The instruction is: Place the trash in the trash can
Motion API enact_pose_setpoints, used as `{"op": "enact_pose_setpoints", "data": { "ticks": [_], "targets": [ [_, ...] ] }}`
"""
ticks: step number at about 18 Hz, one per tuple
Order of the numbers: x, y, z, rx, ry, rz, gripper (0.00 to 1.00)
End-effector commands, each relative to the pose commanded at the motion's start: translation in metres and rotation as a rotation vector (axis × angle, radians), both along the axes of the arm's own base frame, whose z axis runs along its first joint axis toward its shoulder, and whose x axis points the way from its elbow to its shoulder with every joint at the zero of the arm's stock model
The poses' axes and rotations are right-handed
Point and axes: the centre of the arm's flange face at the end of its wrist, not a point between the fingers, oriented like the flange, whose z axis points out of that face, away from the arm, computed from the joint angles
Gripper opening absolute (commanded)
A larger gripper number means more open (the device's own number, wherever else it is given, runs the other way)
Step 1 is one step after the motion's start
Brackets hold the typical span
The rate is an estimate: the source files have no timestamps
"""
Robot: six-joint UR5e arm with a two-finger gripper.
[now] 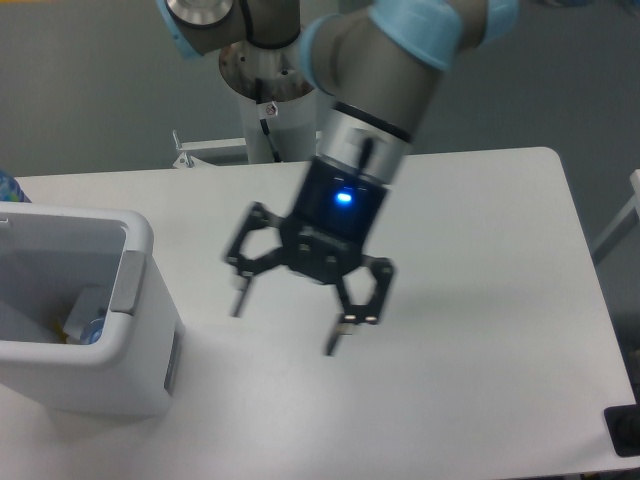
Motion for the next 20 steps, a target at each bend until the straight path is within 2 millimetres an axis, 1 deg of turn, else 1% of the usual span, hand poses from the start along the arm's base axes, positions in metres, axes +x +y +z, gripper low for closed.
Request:
{"op": "enact_pose_setpoints", "data": {
  "ticks": [3, 4, 6, 8, 10, 14, 17, 20],
  "targets": [
    [-0.016, -0.018, -0.030, -0.124, 0.097, 0.020, 1.00],
    [-0.021, -0.022, -0.040, -0.174, 0.128, 0.030, 1.00],
    [-0.030, -0.028, -0.066, -0.280, 0.178, 0.034, 1.00],
    [-0.037, -0.034, -0.083, -0.385, 0.248, 0.025, 1.00],
    [-0.042, -0.038, -0.087, -0.442, 0.290, 0.024, 1.00],
    [-0.046, -0.042, -0.099, -0.517, 0.315, 0.032, 1.00],
    [-0.042, -0.046, -0.115, -0.586, 0.338, -0.008, 1.00],
    [-0.038, -0.048, -0.117, -0.600, 0.360, -0.051, 1.00]
  ]
}}
